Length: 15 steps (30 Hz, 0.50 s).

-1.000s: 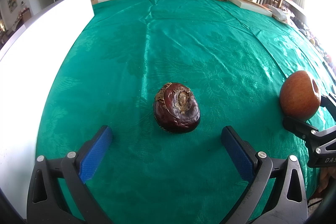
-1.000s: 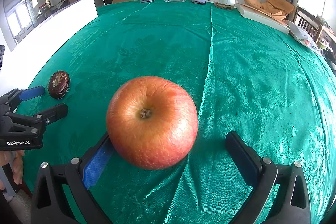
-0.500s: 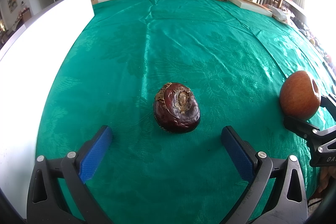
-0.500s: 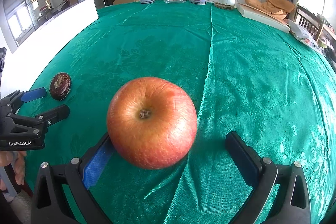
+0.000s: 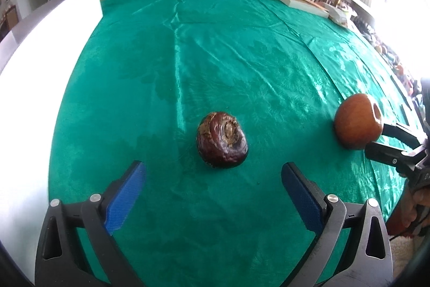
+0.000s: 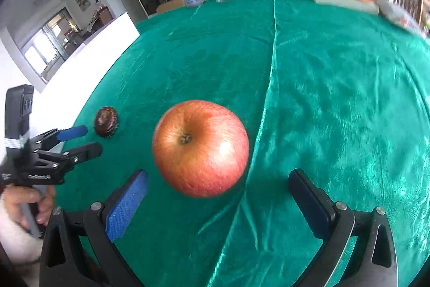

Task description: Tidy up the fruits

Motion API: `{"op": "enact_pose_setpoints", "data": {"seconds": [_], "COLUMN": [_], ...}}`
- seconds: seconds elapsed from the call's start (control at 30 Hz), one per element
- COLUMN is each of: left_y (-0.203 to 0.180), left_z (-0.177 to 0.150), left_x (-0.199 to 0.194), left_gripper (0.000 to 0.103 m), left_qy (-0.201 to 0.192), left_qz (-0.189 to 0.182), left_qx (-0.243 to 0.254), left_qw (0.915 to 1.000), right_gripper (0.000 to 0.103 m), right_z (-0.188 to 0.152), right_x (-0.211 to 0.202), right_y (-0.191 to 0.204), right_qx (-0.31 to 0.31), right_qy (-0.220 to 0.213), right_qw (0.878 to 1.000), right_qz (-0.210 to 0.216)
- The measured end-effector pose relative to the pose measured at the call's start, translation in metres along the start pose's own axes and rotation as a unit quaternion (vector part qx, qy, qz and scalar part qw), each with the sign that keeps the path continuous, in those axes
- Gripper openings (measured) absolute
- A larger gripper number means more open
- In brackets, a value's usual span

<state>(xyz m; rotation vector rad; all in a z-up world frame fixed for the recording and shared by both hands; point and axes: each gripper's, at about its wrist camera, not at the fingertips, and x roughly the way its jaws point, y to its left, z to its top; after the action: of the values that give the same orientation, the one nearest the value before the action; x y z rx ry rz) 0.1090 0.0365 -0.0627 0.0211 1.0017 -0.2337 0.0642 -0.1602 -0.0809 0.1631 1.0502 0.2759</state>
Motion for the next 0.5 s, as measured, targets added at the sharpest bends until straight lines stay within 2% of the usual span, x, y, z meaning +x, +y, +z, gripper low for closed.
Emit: {"op": "enact_pose_setpoints", "data": {"seconds": [0.1, 0.2, 0.23, 0.27, 0.33, 0.37, 0.4, 0.43, 0.47, 0.5], "left_y": [-0.013, -0.022, -0.023, -0.023, -0.02, -0.019, -0.017, -0.015, -0.014, -0.013], "left_z": [0.013, 0.02, 0.021, 0.022, 0.025, 0.026, 0.026, 0.027, 0.028, 0.028], "left_x": [0.008, 0.019, 0.022, 0.027, 0.028, 0.028, 0.027, 0.026, 0.025, 0.024], "left_gripper": [0.1, 0.098, 0.093, 0.081, 0.078, 0.072, 0.055, 0.044, 0.043, 0.042], "left_qy": [0.012, 0.029, 0.033, 0.041, 0.044, 0.045, 0.045, 0.044, 0.047, 0.048], "left_qz": [0.019, 0.043, 0.049, 0.053, 0.044, 0.039, 0.034, 0.027, 0.029, 0.032], "left_qx": [0.031, 0.061, 0.066, 0.069, 0.06, 0.054, 0.048, 0.043, 0.041, 0.04], "left_qw": [0.9993, 0.9968, 0.996, 0.9954, 0.9963, 0.9968, 0.9973, 0.9977, 0.9976, 0.9975], "right_gripper": [0.103, 0.103, 0.103, 0.103, 0.103, 0.103, 0.102, 0.1, 0.08, 0.07], "right_z": [0.016, 0.032, 0.035, 0.039, 0.044, 0.047, 0.049, 0.051, 0.052, 0.053], "right_x": [0.0, 0.009, 0.013, 0.017, 0.028, 0.032, 0.036, 0.038, 0.043, 0.045], "right_y": [-0.001, 0.01, 0.015, 0.02, 0.033, 0.039, 0.045, 0.048, 0.051, 0.052], "right_qx": [-0.011, -0.044, -0.055, -0.067, -0.093, -0.102, -0.11, -0.114, -0.115, -0.109], "right_qy": [0.051, 0.096, 0.103, 0.108, 0.117, 0.119, 0.121, 0.124, 0.14, 0.145], "right_qw": [0.999, 0.994, 0.993, 0.991, 0.987, 0.986, 0.985, 0.983, 0.981, 0.981], "right_qz": [0.0, -0.021, -0.029, -0.037, -0.053, -0.058, -0.063, -0.068, -0.07, -0.073]}}
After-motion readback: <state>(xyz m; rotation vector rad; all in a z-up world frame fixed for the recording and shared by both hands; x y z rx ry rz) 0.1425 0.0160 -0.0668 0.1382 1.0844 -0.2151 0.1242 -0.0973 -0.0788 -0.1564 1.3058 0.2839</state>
